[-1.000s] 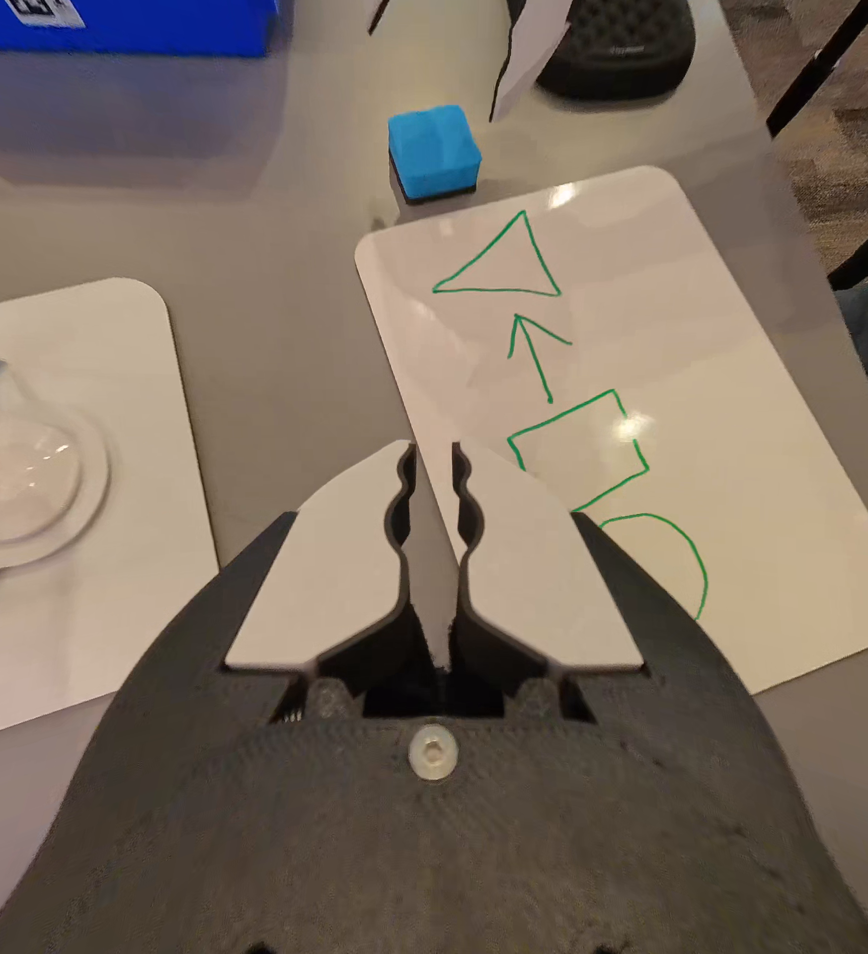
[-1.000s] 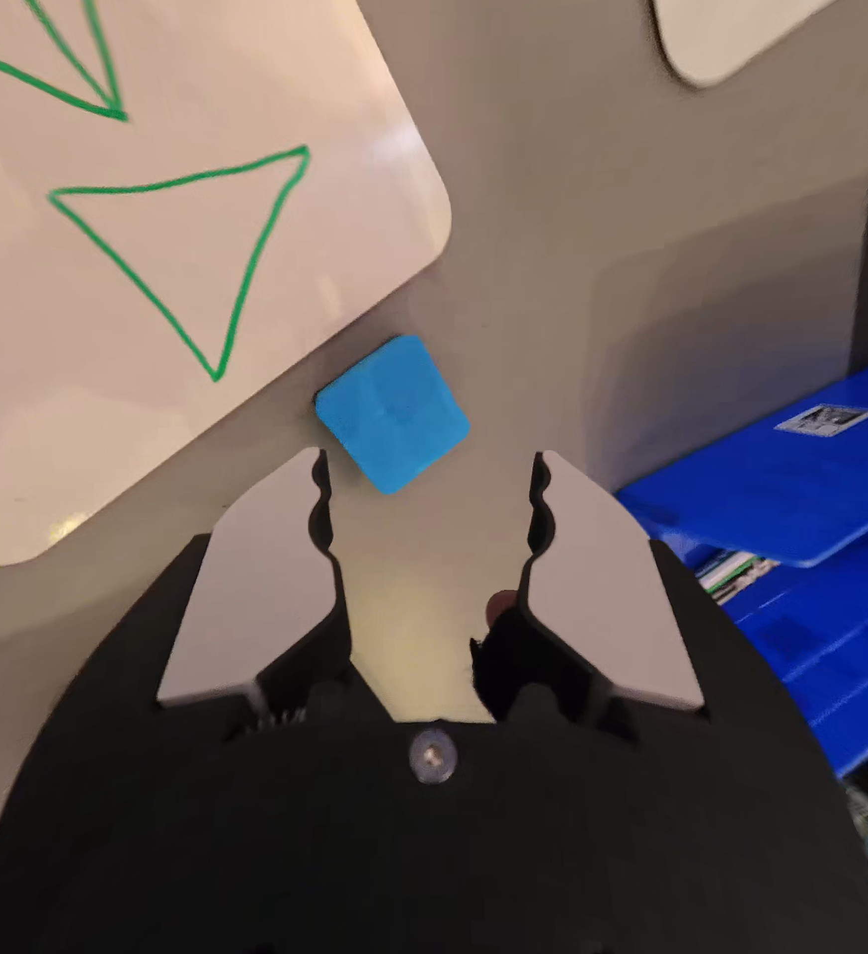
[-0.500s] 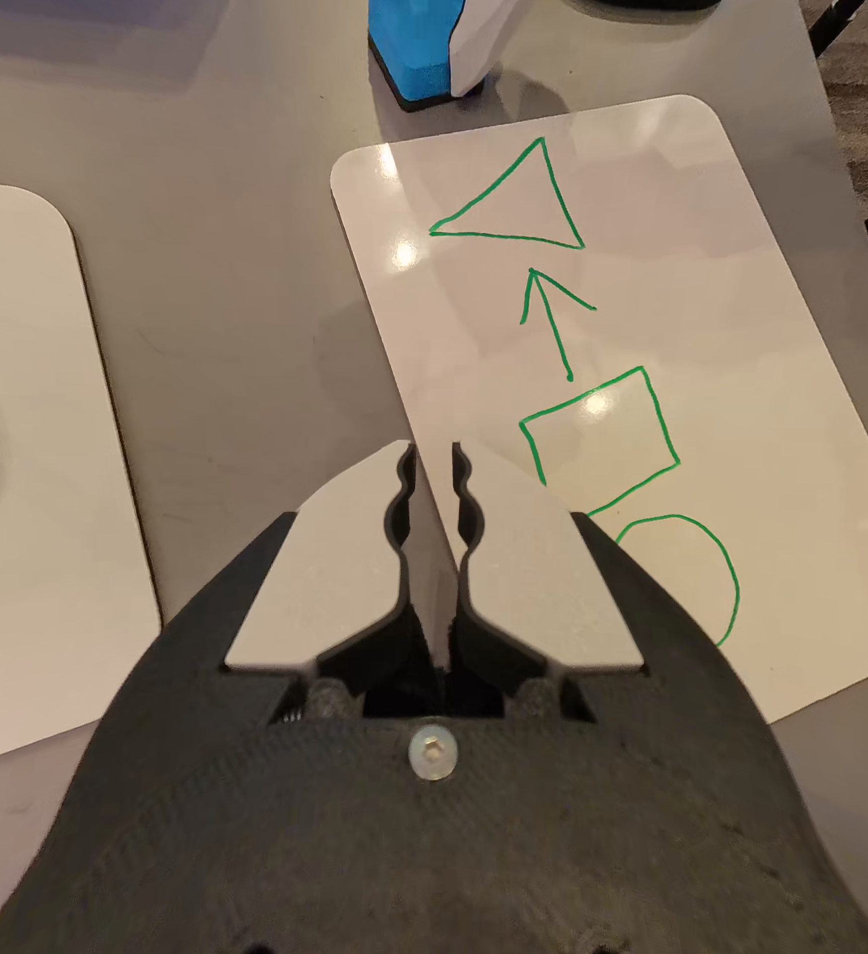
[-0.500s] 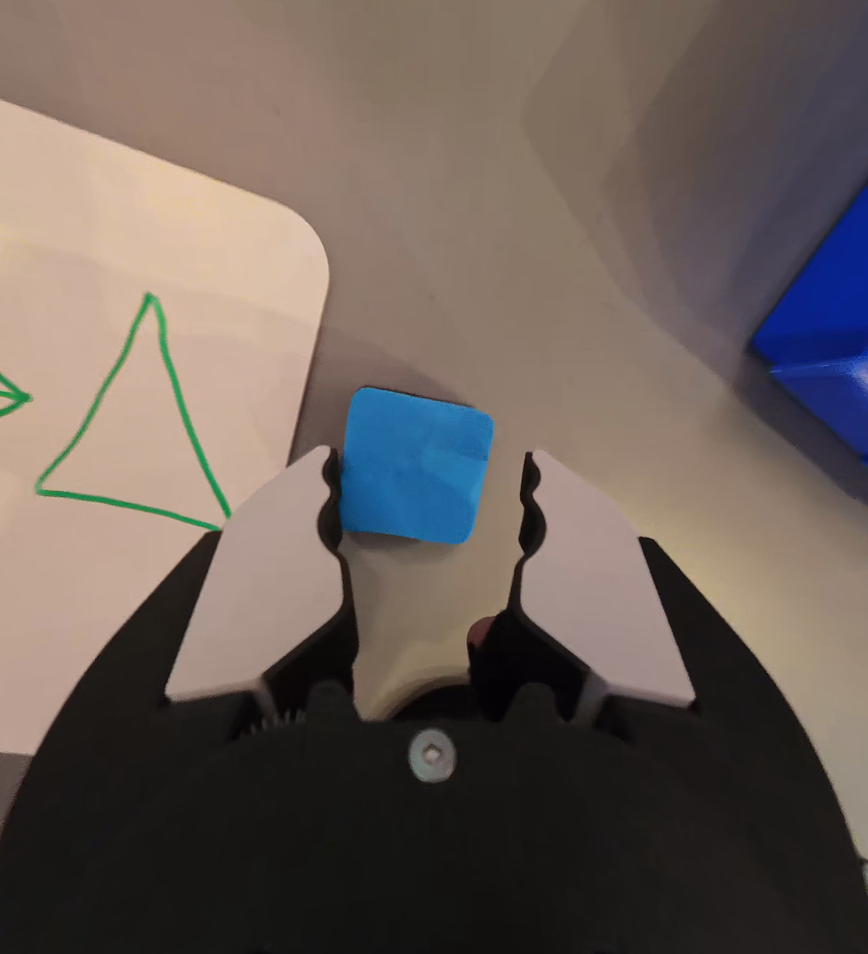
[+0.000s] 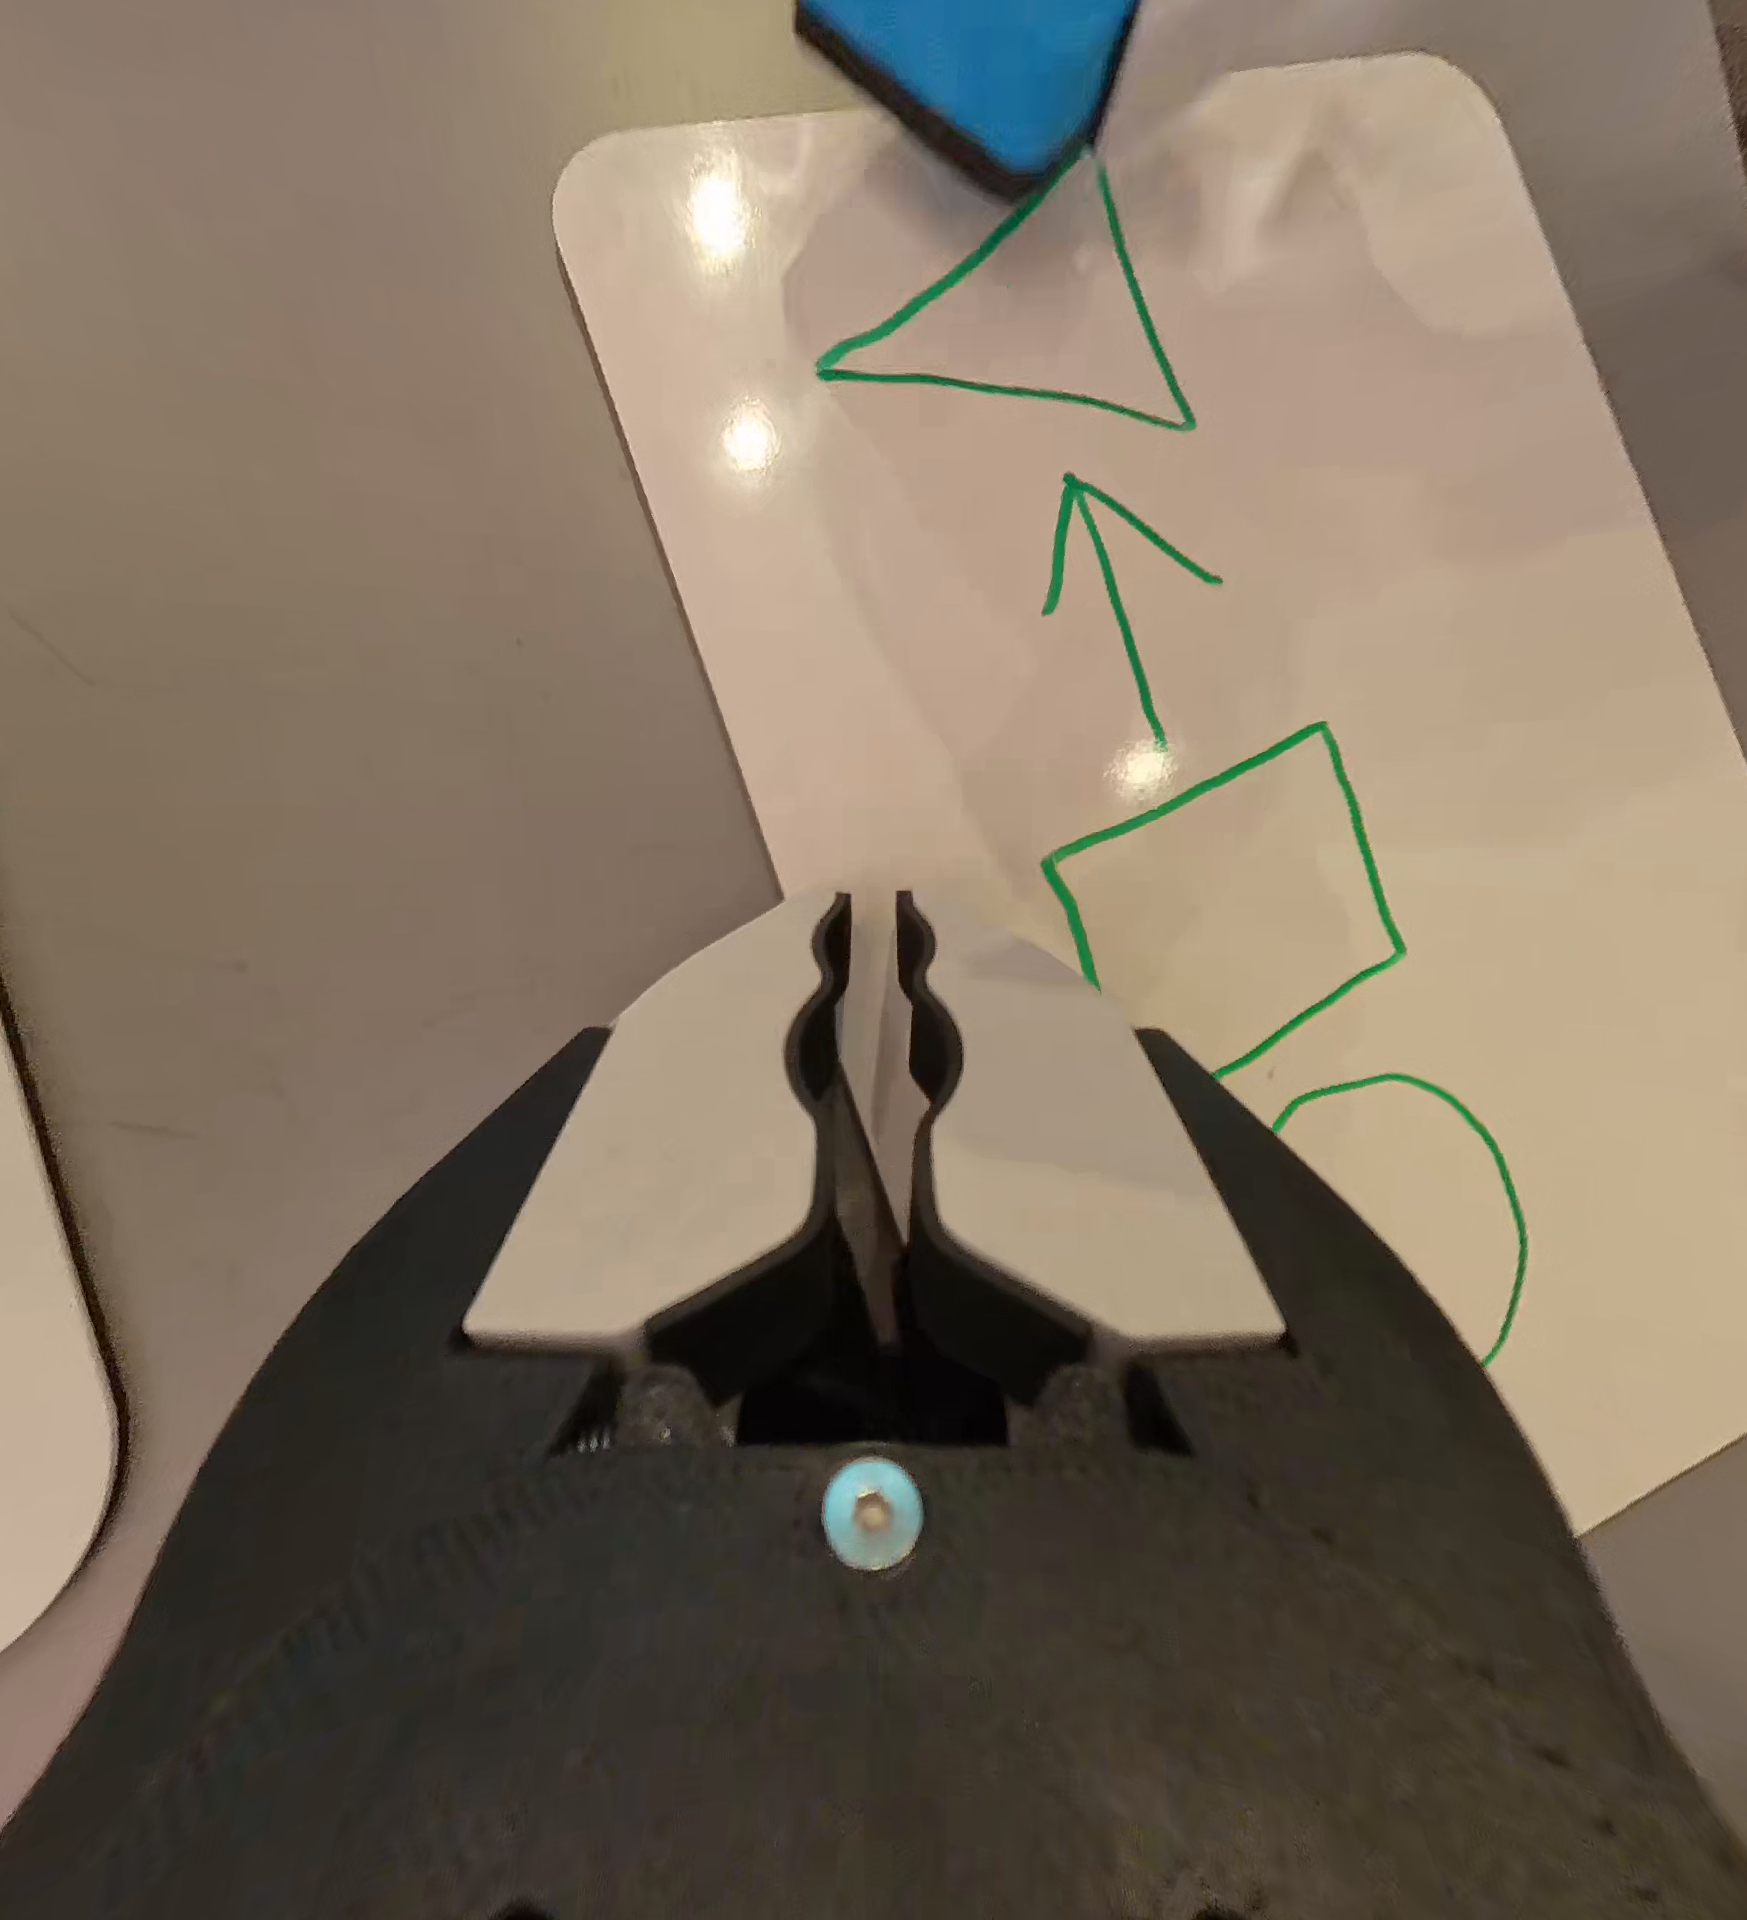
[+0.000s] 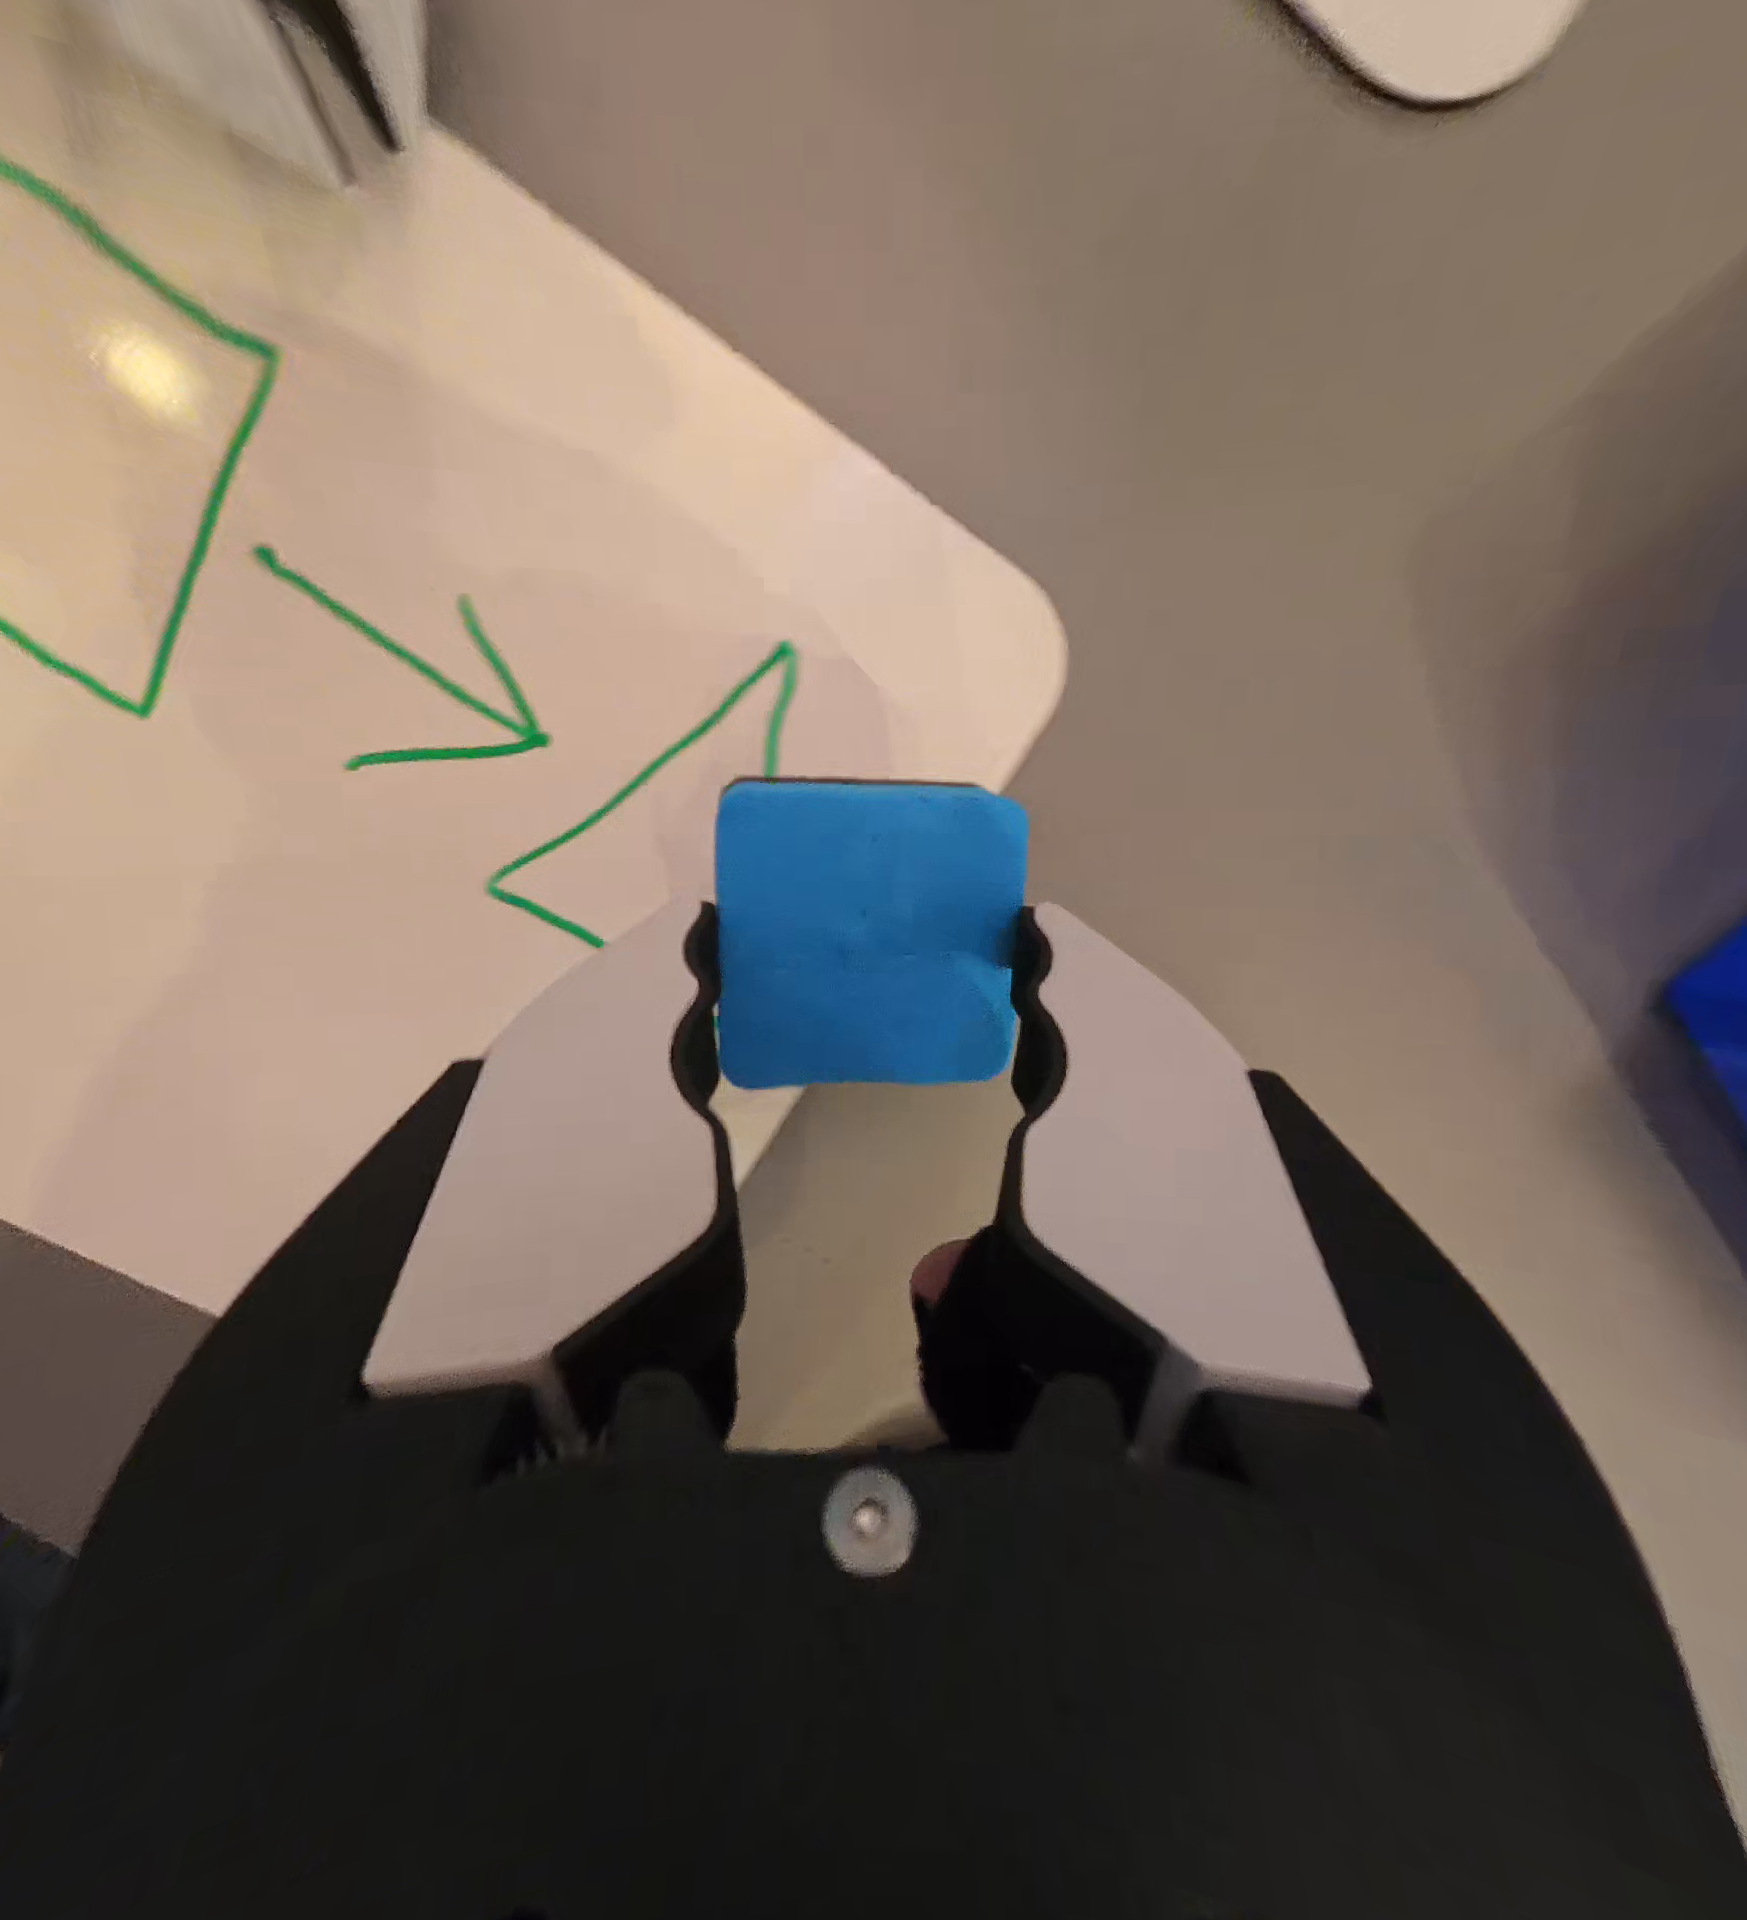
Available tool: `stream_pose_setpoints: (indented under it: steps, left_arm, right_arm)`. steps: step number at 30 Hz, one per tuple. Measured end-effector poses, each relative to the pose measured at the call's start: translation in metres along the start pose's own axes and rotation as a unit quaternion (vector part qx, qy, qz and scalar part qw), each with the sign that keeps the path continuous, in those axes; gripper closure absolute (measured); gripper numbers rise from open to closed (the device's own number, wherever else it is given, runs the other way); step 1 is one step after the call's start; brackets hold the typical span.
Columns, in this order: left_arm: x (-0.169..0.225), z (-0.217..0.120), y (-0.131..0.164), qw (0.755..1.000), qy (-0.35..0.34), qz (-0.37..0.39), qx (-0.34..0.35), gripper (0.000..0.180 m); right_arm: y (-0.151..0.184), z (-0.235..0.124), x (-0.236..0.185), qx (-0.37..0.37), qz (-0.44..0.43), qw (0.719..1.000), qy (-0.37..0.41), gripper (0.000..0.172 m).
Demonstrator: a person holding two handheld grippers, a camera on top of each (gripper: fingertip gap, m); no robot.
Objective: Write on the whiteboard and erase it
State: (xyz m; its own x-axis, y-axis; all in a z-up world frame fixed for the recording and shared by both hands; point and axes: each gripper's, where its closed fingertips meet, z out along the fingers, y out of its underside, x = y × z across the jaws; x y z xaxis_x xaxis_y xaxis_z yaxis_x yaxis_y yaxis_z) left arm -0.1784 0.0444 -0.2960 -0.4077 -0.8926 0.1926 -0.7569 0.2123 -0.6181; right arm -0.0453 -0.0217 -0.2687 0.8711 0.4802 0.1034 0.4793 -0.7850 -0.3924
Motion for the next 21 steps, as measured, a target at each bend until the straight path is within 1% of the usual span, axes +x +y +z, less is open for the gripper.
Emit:
stream_pose_setpoints:
  steps: [1,3,4,7,10,11,15,18,19,21]
  left_arm:
    - [0.0,0.001,-0.001,1.0,0.002,-0.002,0.002,0.173]
    - [0.0,0.001,-0.001,1.0,0.001,-0.003,0.004,0.175]
    - [-0.001,0.001,-0.001,1.0,0.002,-0.003,0.006,0.175]
    - [-0.002,0.002,-0.001,1.0,0.002,-0.005,0.01,0.18]
    - [0.0,0.004,-0.003,1.0,0.011,-0.009,0.018,0.18]
    - [0.0,0.005,-0.004,1.0,0.014,-0.01,0.021,0.18]
    - [0.001,0.006,-0.006,0.999,0.023,-0.019,0.033,0.18]
    - [0.0,0.007,-0.006,0.999,0.023,-0.025,0.038,0.18]
    - [-0.003,0.007,-0.007,0.999,0.018,-0.031,0.04,0.179]
    - [-0.004,0.007,-0.007,0.998,0.014,-0.036,0.041,0.18]
  right_arm:
    - [0.002,0.007,-0.006,-0.011,-0.013,1.0,-0.004,0.108]
    - [0.01,0.02,-0.009,-0.042,-0.028,0.999,0.008,0.1]
    - [0.011,0.021,-0.009,-0.042,-0.031,0.999,0.009,0.094]
    - [0.0,0.011,-0.007,-0.007,-0.021,1.0,0.019,0.105]
    - [0.006,0.011,-0.008,-0.021,-0.031,0.999,0.015,0.117]
    - [0.008,0.014,-0.008,-0.024,-0.034,0.999,0.014,0.119]
    - [0.004,0.016,-0.004,-0.009,-0.025,0.999,0.017,0.12]
    - [-0.011,0.022,-0.009,0.017,-0.027,0.999,0.013,0.12]
    - [-0.013,0.022,-0.016,0.018,-0.039,0.999,0.007,0.12]
    - [-0.005,0.018,-0.03,-0.001,-0.079,0.997,-0.007,0.12]
